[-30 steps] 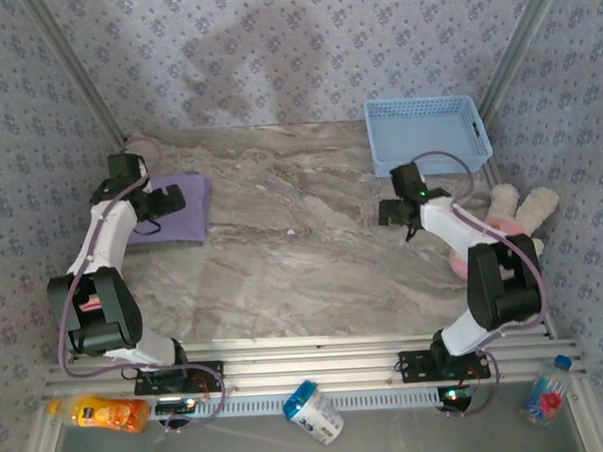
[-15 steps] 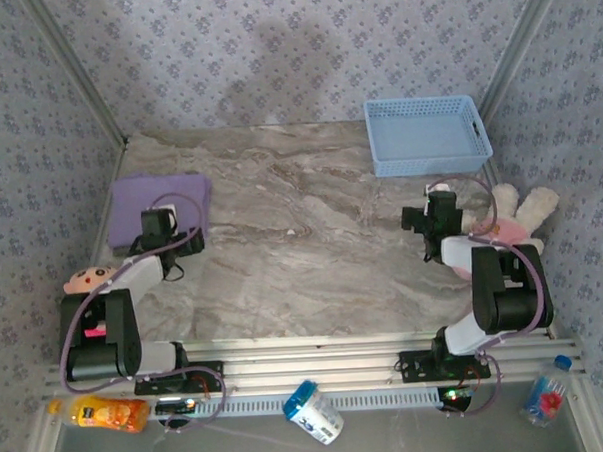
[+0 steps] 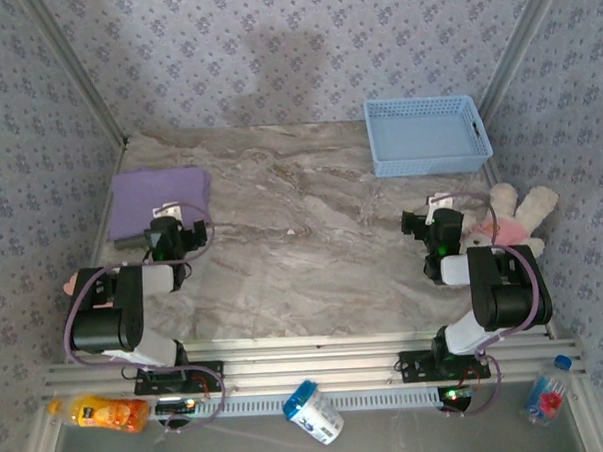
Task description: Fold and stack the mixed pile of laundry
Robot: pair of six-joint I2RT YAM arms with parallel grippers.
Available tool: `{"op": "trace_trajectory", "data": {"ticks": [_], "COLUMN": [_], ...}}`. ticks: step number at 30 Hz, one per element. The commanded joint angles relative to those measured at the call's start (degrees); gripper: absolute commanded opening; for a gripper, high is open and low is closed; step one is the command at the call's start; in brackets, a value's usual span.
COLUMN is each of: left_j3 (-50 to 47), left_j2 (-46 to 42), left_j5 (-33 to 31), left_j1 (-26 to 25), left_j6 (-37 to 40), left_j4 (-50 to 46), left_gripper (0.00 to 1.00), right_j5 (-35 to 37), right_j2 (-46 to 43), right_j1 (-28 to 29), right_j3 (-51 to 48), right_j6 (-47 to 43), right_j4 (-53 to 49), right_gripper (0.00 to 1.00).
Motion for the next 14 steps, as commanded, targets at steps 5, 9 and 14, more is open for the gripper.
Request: {"op": "trace_trajectory", "data": {"ticks": [5,9,14], "left_j3": [-0.9,-0.7,-0.7], "left_j2": [1.4,1.2,1.2], "left_j5": [-0.1,-0.1,0.1], "left_j1": [0.4,0.4,0.5], "left_j6": [0.7,0.7,0.7], "left_j4": [9.6,8.8,9.0], "left_gripper": [1.00,1.00,1.00], "right_j5": [0.2,0.2,0.2], "right_j2": [0.0,0.0,0.0], "right_j1": [0.2,0.2,0.2], "right_j3": [0.5,0.7,0.5], "right_j6": [-1.0,-1.0,-1.0], "right_j4": [2.5,2.2,2.5], "right_gripper": [1.00,1.00,1.00]}}
